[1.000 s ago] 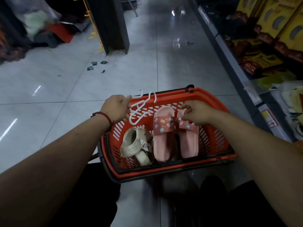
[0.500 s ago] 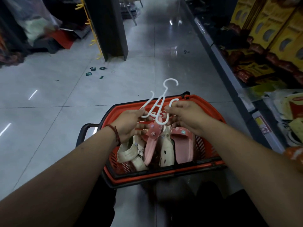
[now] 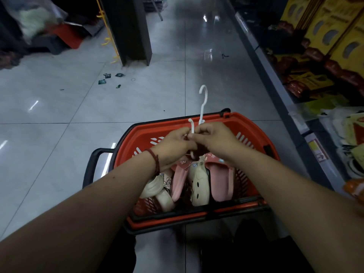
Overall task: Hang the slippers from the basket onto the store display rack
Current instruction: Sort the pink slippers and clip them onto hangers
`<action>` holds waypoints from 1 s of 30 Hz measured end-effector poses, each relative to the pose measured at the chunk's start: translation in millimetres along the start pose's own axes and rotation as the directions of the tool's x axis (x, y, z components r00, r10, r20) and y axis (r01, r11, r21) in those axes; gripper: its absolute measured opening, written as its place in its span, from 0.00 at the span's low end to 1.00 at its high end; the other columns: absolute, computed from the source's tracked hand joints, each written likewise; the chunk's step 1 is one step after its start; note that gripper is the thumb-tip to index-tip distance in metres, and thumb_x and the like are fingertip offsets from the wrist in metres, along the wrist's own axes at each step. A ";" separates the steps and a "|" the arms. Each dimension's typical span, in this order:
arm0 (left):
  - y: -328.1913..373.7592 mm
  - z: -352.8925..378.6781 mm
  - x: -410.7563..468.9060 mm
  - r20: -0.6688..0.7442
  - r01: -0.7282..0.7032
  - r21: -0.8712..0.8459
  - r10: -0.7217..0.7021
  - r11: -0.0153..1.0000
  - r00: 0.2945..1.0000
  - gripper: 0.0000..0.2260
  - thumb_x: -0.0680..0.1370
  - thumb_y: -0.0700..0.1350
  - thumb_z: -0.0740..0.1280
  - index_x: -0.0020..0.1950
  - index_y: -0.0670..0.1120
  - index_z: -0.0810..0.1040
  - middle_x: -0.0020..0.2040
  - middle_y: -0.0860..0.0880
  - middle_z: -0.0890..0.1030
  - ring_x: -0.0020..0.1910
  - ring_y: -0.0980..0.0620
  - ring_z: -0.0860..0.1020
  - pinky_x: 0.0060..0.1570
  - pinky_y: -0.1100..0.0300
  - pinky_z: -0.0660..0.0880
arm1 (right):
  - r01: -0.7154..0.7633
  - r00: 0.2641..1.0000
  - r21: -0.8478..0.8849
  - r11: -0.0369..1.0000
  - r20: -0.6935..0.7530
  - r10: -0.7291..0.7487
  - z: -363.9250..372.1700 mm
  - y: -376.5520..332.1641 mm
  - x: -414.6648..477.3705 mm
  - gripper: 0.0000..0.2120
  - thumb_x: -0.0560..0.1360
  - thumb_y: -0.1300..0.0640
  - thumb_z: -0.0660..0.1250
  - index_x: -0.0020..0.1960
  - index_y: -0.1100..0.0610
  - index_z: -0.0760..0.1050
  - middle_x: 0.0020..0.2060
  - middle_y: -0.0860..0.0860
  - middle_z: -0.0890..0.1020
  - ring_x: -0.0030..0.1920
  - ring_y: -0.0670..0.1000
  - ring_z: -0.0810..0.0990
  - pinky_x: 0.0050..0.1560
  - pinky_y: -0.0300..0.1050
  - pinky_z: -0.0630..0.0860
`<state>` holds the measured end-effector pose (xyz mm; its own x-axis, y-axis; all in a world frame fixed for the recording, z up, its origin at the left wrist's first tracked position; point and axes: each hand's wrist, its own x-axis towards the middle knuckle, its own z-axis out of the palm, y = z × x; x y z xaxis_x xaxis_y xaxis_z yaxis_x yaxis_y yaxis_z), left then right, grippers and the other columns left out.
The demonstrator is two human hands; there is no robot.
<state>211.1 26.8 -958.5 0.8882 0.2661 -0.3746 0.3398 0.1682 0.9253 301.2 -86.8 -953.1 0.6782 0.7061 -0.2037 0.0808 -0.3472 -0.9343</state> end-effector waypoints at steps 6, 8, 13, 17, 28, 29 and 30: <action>-3.6 -7.8 7.6 -0.025 0.012 -0.017 -0.012 1.000 1.000 0.13 0.80 0.27 0.60 0.58 0.39 0.78 0.50 0.36 0.81 0.50 0.41 0.82 0.55 0.47 0.81 | -0.026 0.999 0.048 0.999 -0.034 0.027 -2.9 -3.5 0.6 0.06 0.76 0.69 0.69 0.51 0.65 0.82 0.42 0.62 0.85 0.39 0.57 0.86 0.46 0.49 0.85; -3.3 -10.7 12.0 -0.095 0.025 -0.037 -0.028 0.999 0.995 0.12 0.80 0.28 0.60 0.58 0.38 0.78 0.51 0.34 0.81 0.48 0.40 0.82 0.52 0.46 0.82 | -0.049 0.996 0.134 0.990 -0.066 0.058 -8.2 -3.5 2.5 0.05 0.76 0.71 0.68 0.51 0.68 0.80 0.41 0.65 0.84 0.36 0.55 0.85 0.44 0.49 0.85; 0.6 -23.6 16.4 -0.135 0.082 -0.126 -0.099 0.989 0.986 0.14 0.80 0.25 0.55 0.59 0.36 0.74 0.47 0.36 0.84 0.43 0.41 0.86 0.40 0.53 0.84 | -0.190 0.969 0.160 0.969 -0.126 0.211 -25.8 8.3 7.7 0.11 0.74 0.65 0.73 0.54 0.67 0.77 0.40 0.63 0.82 0.35 0.57 0.82 0.37 0.48 0.82; 0.5 -32.8 18.4 -0.008 0.114 -0.145 -0.117 0.983 0.993 0.14 0.81 0.27 0.56 0.62 0.37 0.74 0.53 0.34 0.83 0.48 0.39 0.85 0.47 0.50 0.84 | -0.284 0.957 0.143 0.948 -0.013 0.289 -27.3 15.4 8.0 0.14 0.74 0.56 0.75 0.54 0.65 0.80 0.46 0.62 0.85 0.34 0.53 0.79 0.31 0.44 0.73; -41.3 -79.3 30.4 -0.080 0.081 0.911 -0.019 0.403 0.997 0.22 0.75 0.35 0.67 0.68 0.44 0.72 0.66 0.43 0.74 0.64 0.44 0.75 0.61 0.53 0.73 | -0.162 0.982 -0.212 0.964 -0.129 0.137 -30.2 21.3 8.8 0.15 0.79 0.58 0.68 0.36 0.65 0.79 0.18 0.47 0.72 0.18 0.43 0.65 0.23 0.36 0.64; -48.7 -80.9 32.8 -0.055 0.065 0.950 -0.042 0.304 0.998 0.29 0.74 0.36 0.68 0.75 0.46 0.67 0.71 0.43 0.69 0.68 0.43 0.72 0.65 0.52 0.72 | -0.147 0.983 -0.283 0.948 -0.148 0.108 -30.1 24.1 9.7 0.16 0.79 0.59 0.68 0.35 0.65 0.78 0.19 0.46 0.73 0.18 0.42 0.67 0.24 0.35 0.65; -54.7 -80.7 34.9 -0.026 0.046 0.964 -0.076 0.264 0.997 0.34 0.74 0.36 0.68 0.78 0.48 0.62 0.74 0.43 0.65 0.70 0.42 0.71 0.67 0.51 0.71 | -0.136 0.984 -0.326 0.936 -0.152 0.090 -29.5 26.3 10.9 0.16 0.79 0.60 0.68 0.34 0.66 0.78 0.21 0.48 0.74 0.19 0.42 0.68 0.23 0.33 0.64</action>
<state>198.7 103.5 -1027.0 0.8512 0.2774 -0.4455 0.4281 -0.8581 0.2837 332.3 -106.4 -971.3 0.7861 0.5696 -0.2400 0.2215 -0.6221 -0.7510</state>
